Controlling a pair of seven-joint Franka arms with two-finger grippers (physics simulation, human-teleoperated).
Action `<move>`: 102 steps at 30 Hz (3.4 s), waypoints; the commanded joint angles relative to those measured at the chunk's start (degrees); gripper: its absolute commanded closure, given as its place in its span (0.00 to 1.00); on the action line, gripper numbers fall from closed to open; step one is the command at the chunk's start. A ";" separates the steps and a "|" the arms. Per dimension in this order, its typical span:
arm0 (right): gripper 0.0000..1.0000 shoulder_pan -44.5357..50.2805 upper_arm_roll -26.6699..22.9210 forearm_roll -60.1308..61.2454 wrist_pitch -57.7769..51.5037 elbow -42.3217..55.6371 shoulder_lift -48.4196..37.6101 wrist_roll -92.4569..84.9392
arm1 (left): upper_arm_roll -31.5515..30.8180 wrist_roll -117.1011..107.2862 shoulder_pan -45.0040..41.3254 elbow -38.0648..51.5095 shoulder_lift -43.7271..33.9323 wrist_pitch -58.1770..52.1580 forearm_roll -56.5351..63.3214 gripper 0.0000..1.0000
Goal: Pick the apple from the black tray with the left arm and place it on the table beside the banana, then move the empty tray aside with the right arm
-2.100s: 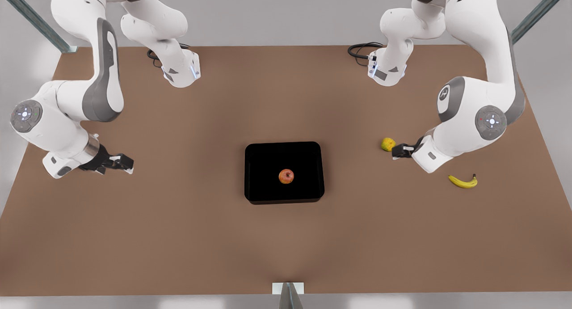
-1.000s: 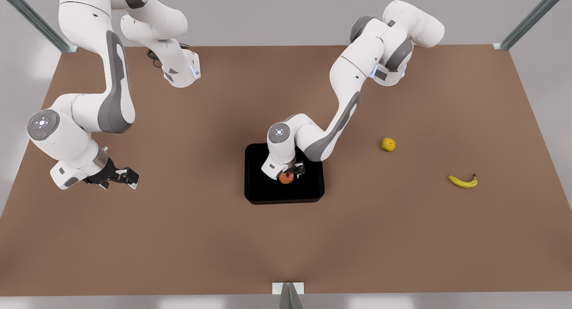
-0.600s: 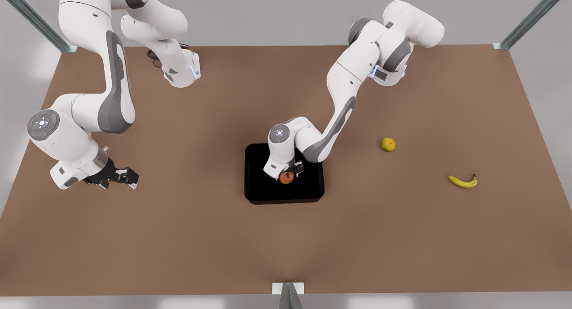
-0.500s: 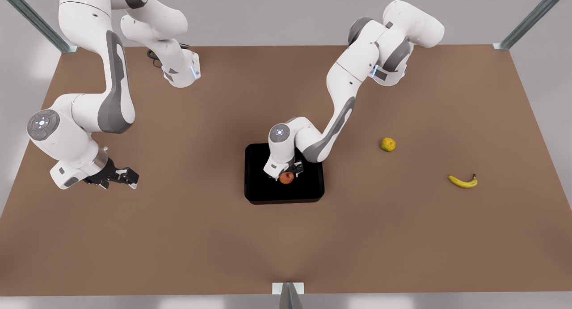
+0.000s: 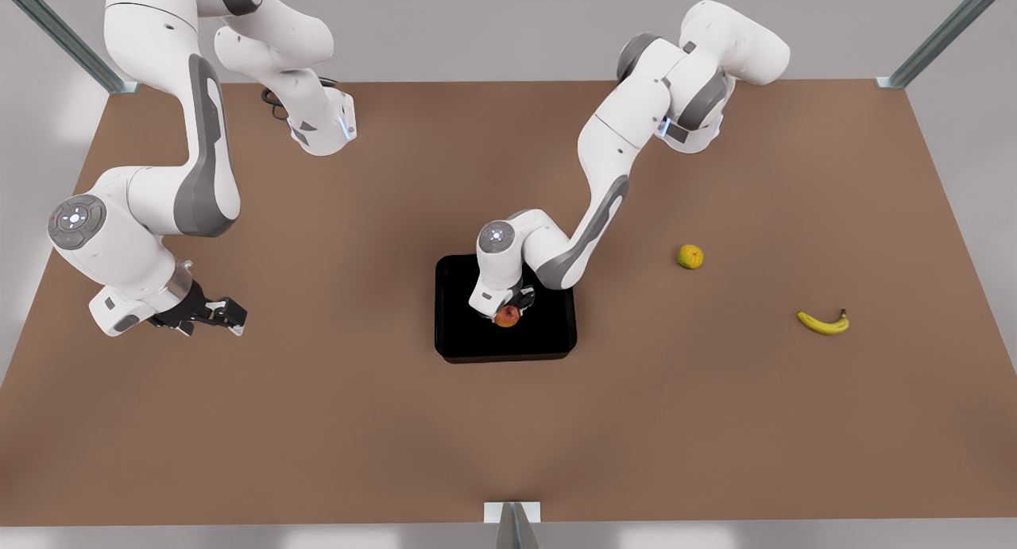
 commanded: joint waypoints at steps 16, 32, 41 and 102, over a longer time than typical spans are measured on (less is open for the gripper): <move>0.10 23.29 1.92 1.99 -14.71 9.17 2.22 29.98 | 0.24 87.87 50.59 -19.78 -21.05 -9.89 -9.14 0.00; 0.00 26.02 5.52 6.39 11.49 -1.73 11.72 39.13 | -2.67 65.27 47.26 -14.77 -39.59 -27.30 -18.10 0.00; 0.00 25.84 6.23 5.87 14.39 -3.13 16.99 37.11 | 5.96 69.14 36.44 -18.55 -43.46 -27.47 -17.93 0.00; 0.81 -0.09 -11.18 6.31 -3.98 7.59 23.14 -40.14 | 4.29 59.12 26.33 -12.40 -40.47 -28.88 -13.01 0.00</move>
